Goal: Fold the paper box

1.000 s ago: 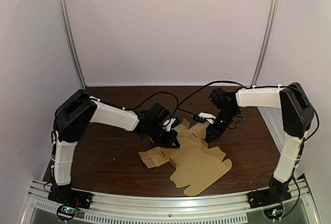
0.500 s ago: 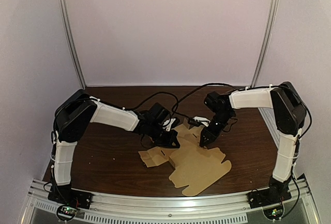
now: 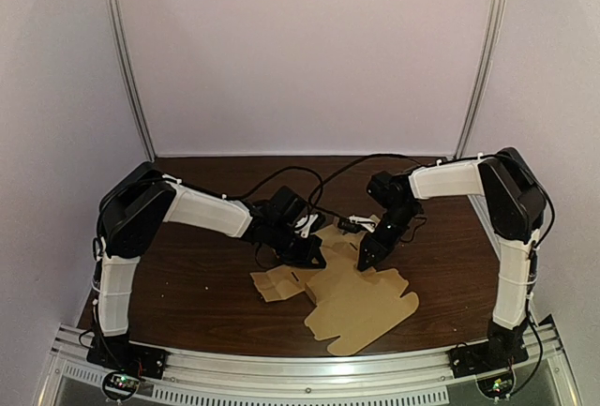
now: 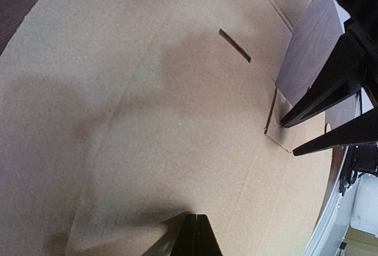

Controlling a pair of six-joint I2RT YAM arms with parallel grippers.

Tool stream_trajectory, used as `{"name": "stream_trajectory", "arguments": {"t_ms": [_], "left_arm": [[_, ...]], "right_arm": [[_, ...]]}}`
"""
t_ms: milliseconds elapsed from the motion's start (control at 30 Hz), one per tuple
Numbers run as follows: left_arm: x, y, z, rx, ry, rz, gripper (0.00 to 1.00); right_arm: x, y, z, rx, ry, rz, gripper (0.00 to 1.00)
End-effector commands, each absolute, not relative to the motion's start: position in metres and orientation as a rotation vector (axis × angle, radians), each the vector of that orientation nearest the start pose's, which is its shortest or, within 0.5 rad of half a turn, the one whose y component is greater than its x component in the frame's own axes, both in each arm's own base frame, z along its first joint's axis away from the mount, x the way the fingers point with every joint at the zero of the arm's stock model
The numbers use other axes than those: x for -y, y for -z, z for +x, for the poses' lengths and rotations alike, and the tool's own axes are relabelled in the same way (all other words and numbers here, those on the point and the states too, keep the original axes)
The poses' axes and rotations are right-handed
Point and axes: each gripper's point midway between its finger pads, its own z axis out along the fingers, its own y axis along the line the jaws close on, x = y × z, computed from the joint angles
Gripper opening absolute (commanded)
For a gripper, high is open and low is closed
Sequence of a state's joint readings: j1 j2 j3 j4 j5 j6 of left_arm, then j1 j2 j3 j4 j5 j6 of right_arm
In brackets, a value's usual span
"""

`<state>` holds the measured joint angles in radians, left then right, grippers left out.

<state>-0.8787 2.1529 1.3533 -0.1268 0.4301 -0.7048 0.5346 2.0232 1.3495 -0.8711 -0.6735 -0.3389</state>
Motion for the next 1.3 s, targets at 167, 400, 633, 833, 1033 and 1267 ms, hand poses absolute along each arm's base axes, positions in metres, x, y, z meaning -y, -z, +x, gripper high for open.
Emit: {"name": "stream_trajectory", "arguments": {"t_ms": [167,400,633,833,1033,1267], "left_arm": [[0.429,0.019,0.275,-2.837,0.956,0.401,0.0],[0.436,0.006,0.283,-2.808,0.936,0.449,0.0],[0.429,-0.075,0.31,-2.611,0.814,0.513,0.18],[0.363,-0.142,0.314,-2.467,0.58,0.378,0.42],[0.307,-0.116,0.277,-2.557,0.542,0.164,0.46],[0.267,-0.083,0.242,-2.61,0.603,-0.083,0.51]], "right_arm": [[-0.251,0.018,0.271,-2.938,-0.682,-1.239,0.1],[-0.237,0.029,0.263,-2.986,-0.596,-1.259,0.05],[-0.24,0.033,0.257,-3.028,-0.655,-1.241,0.04],[-0.24,0.033,0.257,-3.027,-0.678,-1.231,0.04],[-0.24,0.034,0.257,-3.038,-0.683,-1.224,0.03],[-0.239,0.032,0.258,-3.03,-0.692,-1.21,0.03]]}}
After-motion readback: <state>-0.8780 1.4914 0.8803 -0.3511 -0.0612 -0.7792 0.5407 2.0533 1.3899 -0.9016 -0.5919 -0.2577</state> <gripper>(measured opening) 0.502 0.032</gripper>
